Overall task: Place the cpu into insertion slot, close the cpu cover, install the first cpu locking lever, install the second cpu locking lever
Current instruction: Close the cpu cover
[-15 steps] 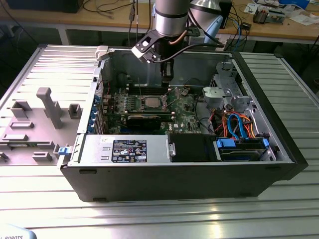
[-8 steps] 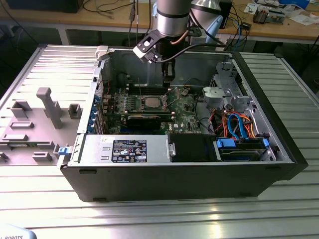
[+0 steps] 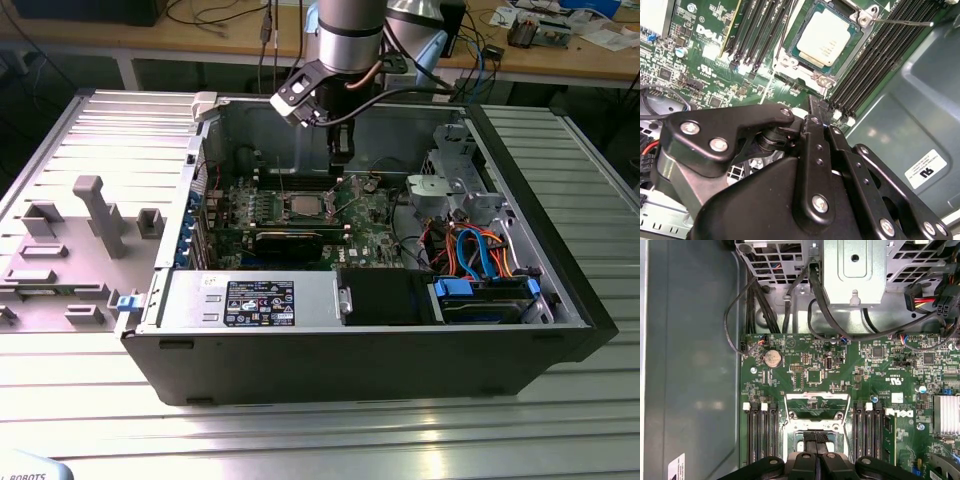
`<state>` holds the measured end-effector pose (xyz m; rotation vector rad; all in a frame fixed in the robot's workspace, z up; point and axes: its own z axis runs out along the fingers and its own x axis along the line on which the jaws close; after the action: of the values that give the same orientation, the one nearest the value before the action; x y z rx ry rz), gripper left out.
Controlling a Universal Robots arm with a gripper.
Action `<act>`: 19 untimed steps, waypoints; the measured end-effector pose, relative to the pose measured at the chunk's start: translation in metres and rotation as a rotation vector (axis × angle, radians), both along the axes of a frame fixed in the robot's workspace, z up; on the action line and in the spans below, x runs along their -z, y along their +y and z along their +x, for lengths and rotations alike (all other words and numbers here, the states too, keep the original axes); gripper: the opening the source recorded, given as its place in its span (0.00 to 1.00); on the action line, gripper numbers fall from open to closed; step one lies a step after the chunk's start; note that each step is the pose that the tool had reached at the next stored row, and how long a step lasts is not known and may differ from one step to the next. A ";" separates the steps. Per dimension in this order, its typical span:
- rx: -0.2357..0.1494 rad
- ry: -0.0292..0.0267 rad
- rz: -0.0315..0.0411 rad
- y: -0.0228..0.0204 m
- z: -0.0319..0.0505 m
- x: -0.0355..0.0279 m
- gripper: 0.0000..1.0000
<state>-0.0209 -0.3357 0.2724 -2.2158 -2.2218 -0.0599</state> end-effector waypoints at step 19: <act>0.000 0.0000 0.0000 0.0000 0.0086 0.0000 0.11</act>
<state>-0.0122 -0.3357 0.2724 -2.2159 -2.2218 -0.0599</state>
